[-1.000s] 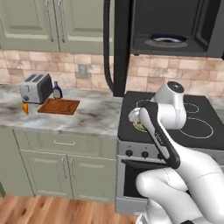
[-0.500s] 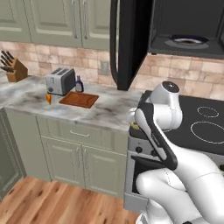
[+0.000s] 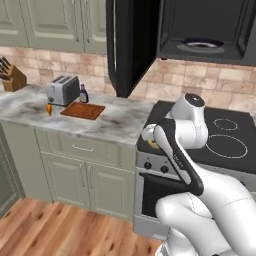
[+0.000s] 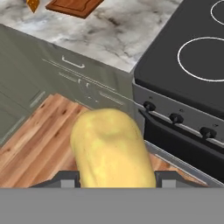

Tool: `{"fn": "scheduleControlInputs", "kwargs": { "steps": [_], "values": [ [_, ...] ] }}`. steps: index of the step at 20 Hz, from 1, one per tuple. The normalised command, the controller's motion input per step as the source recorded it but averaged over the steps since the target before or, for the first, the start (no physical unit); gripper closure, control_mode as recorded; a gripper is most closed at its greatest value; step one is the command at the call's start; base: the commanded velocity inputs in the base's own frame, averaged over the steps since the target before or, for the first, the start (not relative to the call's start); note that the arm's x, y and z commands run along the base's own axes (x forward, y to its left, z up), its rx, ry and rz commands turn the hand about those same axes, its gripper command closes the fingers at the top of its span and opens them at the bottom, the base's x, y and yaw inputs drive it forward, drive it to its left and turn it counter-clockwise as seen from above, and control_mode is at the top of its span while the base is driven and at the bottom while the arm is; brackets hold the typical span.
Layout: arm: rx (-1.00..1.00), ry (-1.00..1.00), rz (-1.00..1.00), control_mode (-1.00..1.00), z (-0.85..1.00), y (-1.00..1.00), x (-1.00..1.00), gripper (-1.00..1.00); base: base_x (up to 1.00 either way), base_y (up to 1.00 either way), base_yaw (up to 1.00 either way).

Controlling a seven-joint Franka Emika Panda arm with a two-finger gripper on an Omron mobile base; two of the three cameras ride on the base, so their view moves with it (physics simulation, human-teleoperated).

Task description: Retrieve the reheated potato from the microwave, then place the potato, cheese, and condiment on the cutting board.

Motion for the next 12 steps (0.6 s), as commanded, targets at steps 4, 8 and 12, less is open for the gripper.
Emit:
{"fn": "scheduleControlInputs", "kwargs": {
  "steps": [4,8,12],
  "values": [
    [0.0,0.0,0.0,1.0,0.0,0.0,0.0,1.0,-0.49,0.2,0.19],
    [0.0,0.0,0.0,1.0,0.0,0.0,0.0,1.0,-0.5,0.27,0.3],
    [0.0,0.0,0.0,1.0,0.0,0.0,0.0,1.0,-0.51,0.23,0.3]
  ]
}}
